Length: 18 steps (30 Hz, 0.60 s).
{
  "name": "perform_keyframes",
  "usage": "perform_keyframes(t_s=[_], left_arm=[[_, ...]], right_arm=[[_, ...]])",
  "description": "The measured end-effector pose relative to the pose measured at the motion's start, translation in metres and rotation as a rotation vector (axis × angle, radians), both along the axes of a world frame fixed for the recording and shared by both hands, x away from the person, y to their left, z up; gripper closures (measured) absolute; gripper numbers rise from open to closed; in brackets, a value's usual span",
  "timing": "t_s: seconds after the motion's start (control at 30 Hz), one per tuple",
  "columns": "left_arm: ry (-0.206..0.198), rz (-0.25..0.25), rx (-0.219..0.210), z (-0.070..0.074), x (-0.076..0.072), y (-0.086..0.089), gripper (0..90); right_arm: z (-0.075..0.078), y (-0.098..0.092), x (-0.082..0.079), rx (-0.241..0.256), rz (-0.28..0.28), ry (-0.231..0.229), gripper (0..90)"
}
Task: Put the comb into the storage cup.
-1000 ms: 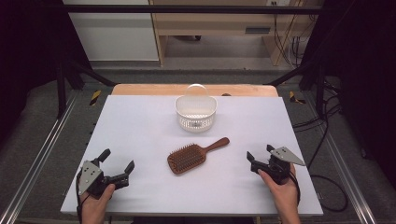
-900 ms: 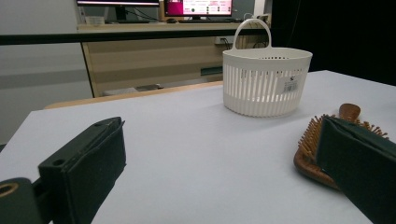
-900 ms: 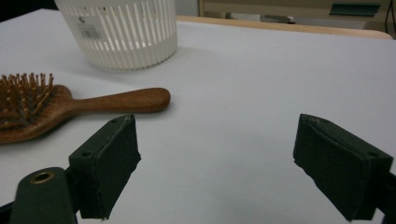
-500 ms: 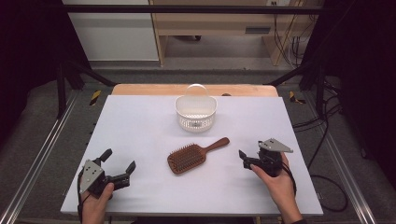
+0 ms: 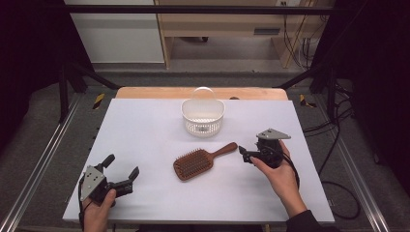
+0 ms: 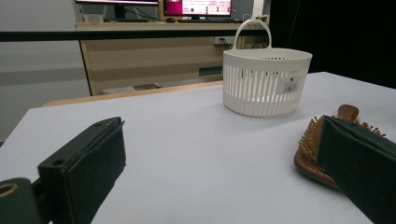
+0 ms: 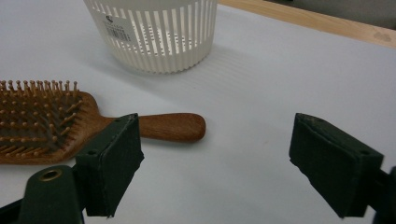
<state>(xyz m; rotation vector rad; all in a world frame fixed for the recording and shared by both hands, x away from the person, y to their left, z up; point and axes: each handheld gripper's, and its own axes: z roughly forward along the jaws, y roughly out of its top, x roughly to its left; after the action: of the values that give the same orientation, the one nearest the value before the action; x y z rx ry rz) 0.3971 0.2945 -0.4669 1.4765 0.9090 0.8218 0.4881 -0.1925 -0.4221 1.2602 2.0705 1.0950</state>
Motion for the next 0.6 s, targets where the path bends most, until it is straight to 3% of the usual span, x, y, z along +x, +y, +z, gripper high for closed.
perform_keyframes(t_s=[0.23, 0.6], left_arm=[[0.000, 0.002, 0.000, 0.000, 0.001, 0.000, 1.5], [0.000, -0.006, -0.001, 0.001, 0.001, 0.000, 1.5]], right_arm=[[0.008, 0.012, 0.008, -0.021, 0.030, 0.032, 34.5], [0.007, 0.031, 0.024, -0.062, 0.119, 0.078, 79.5]])
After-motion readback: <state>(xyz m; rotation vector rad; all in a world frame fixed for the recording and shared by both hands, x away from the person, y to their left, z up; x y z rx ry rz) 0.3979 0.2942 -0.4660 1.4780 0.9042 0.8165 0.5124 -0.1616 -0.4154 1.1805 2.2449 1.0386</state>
